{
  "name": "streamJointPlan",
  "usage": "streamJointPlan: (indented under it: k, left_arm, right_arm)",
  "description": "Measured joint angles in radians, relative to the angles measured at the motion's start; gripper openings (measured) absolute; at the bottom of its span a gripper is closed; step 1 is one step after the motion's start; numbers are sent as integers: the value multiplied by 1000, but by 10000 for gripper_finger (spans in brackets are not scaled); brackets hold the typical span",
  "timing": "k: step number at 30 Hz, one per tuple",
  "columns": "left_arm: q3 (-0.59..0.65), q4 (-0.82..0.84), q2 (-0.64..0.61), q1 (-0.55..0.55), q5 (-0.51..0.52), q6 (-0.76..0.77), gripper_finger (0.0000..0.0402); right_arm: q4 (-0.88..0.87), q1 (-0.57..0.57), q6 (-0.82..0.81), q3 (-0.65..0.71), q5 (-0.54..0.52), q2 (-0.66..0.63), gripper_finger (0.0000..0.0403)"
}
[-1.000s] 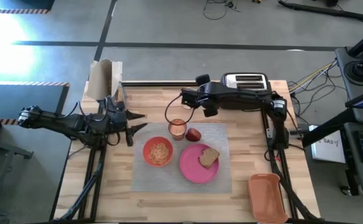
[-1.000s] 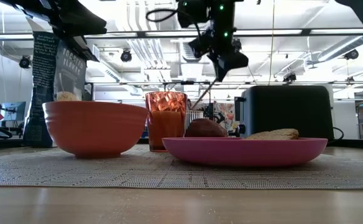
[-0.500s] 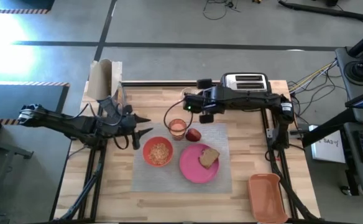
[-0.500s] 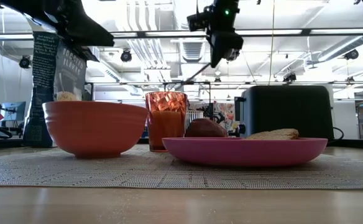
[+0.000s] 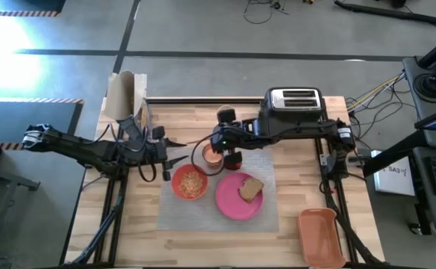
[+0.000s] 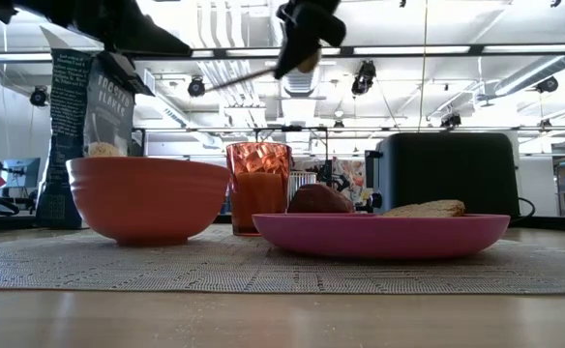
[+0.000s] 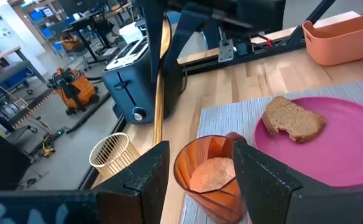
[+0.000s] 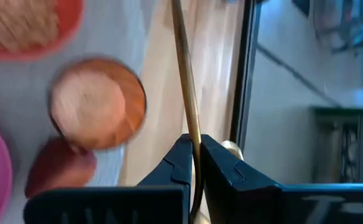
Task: Arrange a breakfast setting
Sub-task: Put the yellow spoon from the orange cup on the gray placemat
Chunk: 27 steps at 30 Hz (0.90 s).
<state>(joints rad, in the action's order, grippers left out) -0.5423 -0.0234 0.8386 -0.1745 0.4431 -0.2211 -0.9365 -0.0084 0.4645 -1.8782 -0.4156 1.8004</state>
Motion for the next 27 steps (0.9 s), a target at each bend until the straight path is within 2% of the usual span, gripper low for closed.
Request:
streamJointPlan:
  k: [5, 9, 18, 27]
  left_arm:
    - [0, -34, 22, 0, 0, 14, 160]
    - [0, -62, 35, 0, 0, 28, 160]
    - [0, -118, 65, 0, -1, 47, 160]
    - [0, -130, 80, 0, -1, 73, 160]
  right_arm:
    - [79, 23, 44, 0, 11, 0, 9]
    - [90, 35, 40, 0, 74, 0, 9]
    - [165, 49, 96, 0, 77, 0, 9]
    - [181, 54, 113, 0, 135, 0, 9]
